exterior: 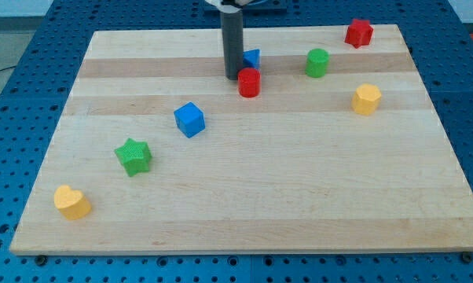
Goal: Place the blue triangle diagonally in between the red circle and green circle
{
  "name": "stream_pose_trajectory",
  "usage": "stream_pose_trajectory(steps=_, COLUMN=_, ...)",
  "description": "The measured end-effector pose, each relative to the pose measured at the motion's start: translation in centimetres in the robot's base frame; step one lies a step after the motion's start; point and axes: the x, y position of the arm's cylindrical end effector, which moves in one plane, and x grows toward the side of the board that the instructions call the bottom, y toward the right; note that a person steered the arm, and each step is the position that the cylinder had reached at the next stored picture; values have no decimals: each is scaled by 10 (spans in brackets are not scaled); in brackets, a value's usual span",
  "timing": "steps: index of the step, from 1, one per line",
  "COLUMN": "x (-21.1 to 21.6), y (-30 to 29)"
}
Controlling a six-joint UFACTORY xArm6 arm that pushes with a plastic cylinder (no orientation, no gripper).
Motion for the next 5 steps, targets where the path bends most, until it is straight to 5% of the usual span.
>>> stream_pose_trajectory(steps=1, x=4, y=16)
stream_pose_trajectory(steps=3, x=-26, y=-86)
stream_pose_trajectory(steps=4, x=-68, y=-46)
stream_pose_trajectory(steps=5, x=-56, y=-7)
